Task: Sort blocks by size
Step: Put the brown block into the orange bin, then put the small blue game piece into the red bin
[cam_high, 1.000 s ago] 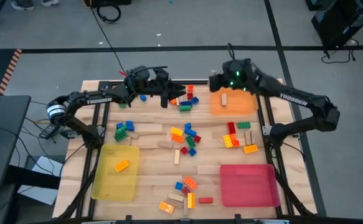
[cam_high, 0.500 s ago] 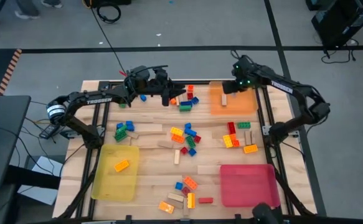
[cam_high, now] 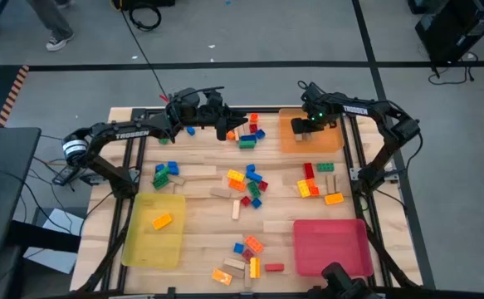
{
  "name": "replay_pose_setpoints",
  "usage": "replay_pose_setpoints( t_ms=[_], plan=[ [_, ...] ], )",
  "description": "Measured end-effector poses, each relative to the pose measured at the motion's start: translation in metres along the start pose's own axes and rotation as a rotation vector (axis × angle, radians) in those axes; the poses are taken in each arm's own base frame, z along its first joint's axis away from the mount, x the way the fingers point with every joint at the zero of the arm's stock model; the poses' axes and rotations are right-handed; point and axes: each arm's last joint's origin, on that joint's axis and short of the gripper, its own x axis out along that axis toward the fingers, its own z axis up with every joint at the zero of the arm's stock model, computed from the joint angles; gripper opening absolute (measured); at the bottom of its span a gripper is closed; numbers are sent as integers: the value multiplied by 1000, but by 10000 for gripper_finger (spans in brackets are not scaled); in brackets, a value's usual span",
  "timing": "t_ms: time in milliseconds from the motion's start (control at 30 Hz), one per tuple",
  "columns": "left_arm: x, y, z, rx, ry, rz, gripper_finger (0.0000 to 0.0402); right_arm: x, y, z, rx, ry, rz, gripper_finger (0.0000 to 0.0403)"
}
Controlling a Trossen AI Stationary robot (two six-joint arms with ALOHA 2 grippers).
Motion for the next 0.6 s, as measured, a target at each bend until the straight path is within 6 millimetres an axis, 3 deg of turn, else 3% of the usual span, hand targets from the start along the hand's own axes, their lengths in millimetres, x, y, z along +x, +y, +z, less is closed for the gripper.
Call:
replay_pose_setpoints(
  t_ms=[133, 333, 600],
  plan=[
    [0, 0, 0, -10, 3, 1, 181, 3, 0, 0, 1, 7, -6, 136],
    [0, 1, -3, -19, 25, 12, 181, -10, 0, 0, -7, -33, 15, 145],
    [0, 4, -7, 80, 64, 56, 181, -62, 1, -9, -30, -186, 90, 148]
  ],
)
